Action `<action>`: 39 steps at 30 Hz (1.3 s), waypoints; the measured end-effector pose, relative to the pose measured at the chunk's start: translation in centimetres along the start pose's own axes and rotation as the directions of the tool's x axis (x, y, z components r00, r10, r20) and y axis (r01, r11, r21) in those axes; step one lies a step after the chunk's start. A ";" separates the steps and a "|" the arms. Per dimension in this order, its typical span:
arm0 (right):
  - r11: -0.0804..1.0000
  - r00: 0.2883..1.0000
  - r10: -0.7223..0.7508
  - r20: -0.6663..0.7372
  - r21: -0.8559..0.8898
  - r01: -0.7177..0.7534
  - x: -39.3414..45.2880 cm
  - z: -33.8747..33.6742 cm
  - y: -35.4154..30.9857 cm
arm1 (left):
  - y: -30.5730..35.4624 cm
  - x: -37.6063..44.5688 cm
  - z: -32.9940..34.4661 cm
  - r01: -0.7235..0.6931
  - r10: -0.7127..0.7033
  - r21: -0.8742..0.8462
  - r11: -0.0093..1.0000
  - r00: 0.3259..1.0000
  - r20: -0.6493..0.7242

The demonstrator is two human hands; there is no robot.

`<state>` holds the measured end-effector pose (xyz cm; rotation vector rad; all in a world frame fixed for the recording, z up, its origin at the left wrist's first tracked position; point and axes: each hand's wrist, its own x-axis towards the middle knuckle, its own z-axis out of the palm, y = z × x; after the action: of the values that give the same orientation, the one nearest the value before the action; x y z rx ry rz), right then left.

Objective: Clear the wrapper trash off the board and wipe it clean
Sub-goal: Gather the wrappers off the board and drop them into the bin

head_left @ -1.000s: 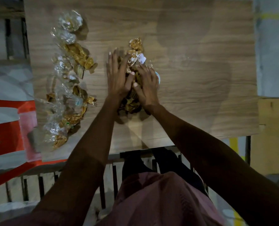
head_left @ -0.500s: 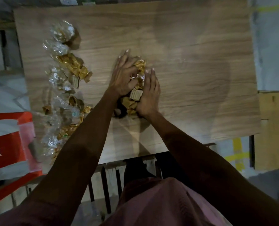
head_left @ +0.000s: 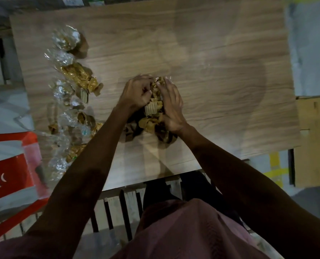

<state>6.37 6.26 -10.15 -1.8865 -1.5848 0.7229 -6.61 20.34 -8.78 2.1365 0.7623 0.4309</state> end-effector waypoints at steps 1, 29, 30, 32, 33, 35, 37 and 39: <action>1.000 1.000 -0.014 -0.015 -0.008 0.014 0.0 0.1 -0.1 | -0.1 -0.4 -0.7 0.044 -0.045 0.010 0.999 0.995 0.087; 0.799 0.792 0.479 -0.379 0.562 -0.214 -1.9 -0.7 -7.1 | 9.7 -4.3 5.5 0.138 -0.536 -0.727 0.673 0.768 -0.351; 0.800 0.776 0.493 -0.394 0.557 -0.225 -2.3 -1.5 -7.7 | 10.4 -4.2 5.8 0.124 -0.539 -0.754 0.646 0.773 -0.334; 0.810 0.727 0.515 -0.454 0.536 -0.238 -3.6 -2.9 -7.8 | 12.0 -4.2 6.5 0.141 -0.565 -0.811 0.568 0.783 -0.259; 0.818 0.711 0.517 -0.477 0.521 -0.244 -4.3 -3.4 -7.7 | 12.7 -4.0 6.8 0.166 -0.585 -0.836 0.522 0.783 -0.210; 0.775 0.684 0.553 -0.475 0.594 -0.215 -5.4 -5.3 -8.3 | 14.3 -3.5 7.3 0.179 -0.576 -0.860 0.478 0.803 -0.153; 0.740 0.673 0.561 -0.483 0.657 -0.145 -6.3 -7.6 -8.8 | 16.5 -2.9 7.8 0.170 -0.519 -0.855 0.490 0.845 -0.129; 0.739 0.646 0.577 -0.500 0.656 -0.152 -7.6 -10.2 -9.6 | 18.9 -2.4 8.4 0.121 -0.446 -0.863 0.490 0.886 -0.129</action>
<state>5.98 -0.70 4.18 -1.7246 -0.4092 0.4832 3.12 4.66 0.83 0.9800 0.8505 0.8054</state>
